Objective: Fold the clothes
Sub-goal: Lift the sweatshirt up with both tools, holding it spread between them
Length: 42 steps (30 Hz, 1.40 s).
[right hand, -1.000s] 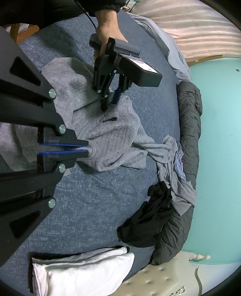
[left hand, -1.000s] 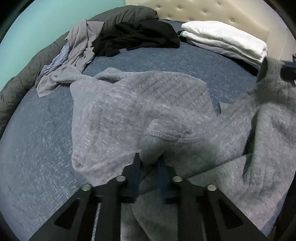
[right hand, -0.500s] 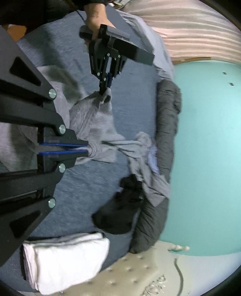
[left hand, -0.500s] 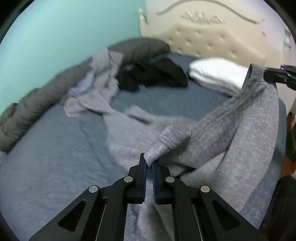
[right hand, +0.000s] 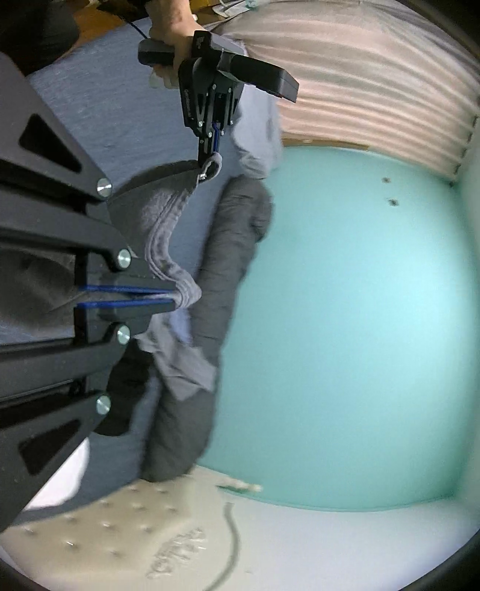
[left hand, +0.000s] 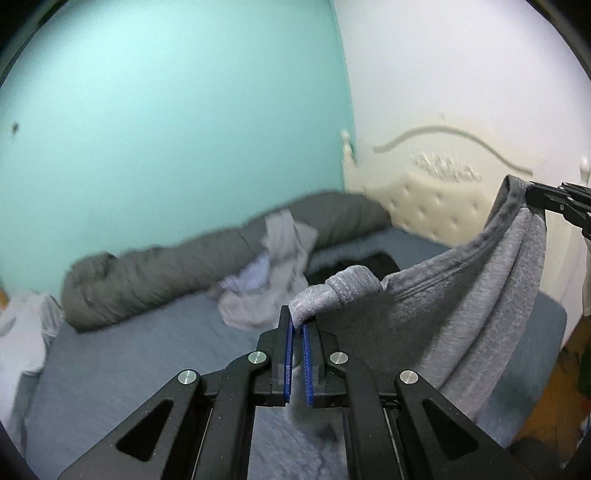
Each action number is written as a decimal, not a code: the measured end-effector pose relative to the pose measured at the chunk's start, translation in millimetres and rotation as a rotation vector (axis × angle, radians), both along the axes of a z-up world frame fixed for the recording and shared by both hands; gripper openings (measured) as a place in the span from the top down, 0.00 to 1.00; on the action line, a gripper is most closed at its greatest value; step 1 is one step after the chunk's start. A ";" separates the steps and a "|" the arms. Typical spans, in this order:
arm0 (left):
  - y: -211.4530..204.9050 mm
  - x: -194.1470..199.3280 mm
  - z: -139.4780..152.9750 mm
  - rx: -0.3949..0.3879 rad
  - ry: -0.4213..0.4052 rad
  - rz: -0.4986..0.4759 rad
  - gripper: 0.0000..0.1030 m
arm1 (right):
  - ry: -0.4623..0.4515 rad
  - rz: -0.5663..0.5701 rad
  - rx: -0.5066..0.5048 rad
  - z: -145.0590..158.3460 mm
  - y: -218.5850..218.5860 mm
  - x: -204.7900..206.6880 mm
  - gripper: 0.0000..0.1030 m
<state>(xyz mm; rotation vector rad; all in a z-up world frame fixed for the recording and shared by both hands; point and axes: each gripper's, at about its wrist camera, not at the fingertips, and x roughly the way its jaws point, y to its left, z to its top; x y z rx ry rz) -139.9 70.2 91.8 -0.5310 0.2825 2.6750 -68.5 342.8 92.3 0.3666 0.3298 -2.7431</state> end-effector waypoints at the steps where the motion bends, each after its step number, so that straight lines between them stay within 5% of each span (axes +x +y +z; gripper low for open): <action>1: -5.2 5.5 14.6 0.004 0.017 0.009 0.95 | 0.024 0.003 0.001 14.4 -3.2 5.1 0.97; 13: -46.7 86.7 174.6 -0.018 0.229 0.107 0.96 | 0.246 0.011 0.025 163.6 -37.7 50.3 0.98; 21: -61.5 133.0 219.3 -0.054 0.304 0.147 0.96 | 0.322 0.034 -0.005 218.5 -44.4 75.4 0.98; 33: -73.8 179.6 189.9 -0.142 0.288 0.113 0.95 | 0.315 0.108 -0.062 201.0 -44.3 111.2 0.98; 42: -80.3 109.9 99.5 -0.159 0.099 0.128 0.95 | 0.154 0.081 0.052 144.8 -76.4 65.3 0.98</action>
